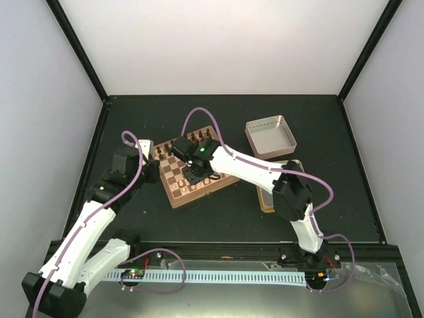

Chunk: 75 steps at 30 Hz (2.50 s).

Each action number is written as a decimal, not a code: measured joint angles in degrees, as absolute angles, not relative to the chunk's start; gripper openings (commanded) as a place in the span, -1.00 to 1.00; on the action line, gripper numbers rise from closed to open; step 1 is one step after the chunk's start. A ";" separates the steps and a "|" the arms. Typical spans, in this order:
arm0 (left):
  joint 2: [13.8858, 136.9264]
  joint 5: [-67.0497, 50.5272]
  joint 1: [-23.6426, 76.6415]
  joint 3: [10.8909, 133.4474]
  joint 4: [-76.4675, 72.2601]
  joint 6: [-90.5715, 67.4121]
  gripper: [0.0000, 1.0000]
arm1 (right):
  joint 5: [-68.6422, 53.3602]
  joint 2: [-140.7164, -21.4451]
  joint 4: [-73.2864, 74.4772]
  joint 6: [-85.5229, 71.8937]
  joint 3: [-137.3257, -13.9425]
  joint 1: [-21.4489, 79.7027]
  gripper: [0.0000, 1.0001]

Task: Set up the chess pieces on the board
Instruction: Place the chess piece on the chessboard.

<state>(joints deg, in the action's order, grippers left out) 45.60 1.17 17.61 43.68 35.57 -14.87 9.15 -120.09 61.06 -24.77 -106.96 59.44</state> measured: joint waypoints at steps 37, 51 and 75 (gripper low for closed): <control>44.99 -55.05 17.58 43.22 5.41 -15.92 -0.97 | -48.69 -79.92 -13.02 -59.48 -62.22 43.31 -0.16; 45.67 -54.22 17.58 42.44 -0.27 -23.42 0.04 | -49.12 -81.08 -20.71 -65.49 -60.23 43.29 -0.88; 43.51 -44.69 17.58 35.05 -15.94 -44.73 -0.82 | -42.13 -81.76 -30.41 -75.13 -56.18 43.29 -0.66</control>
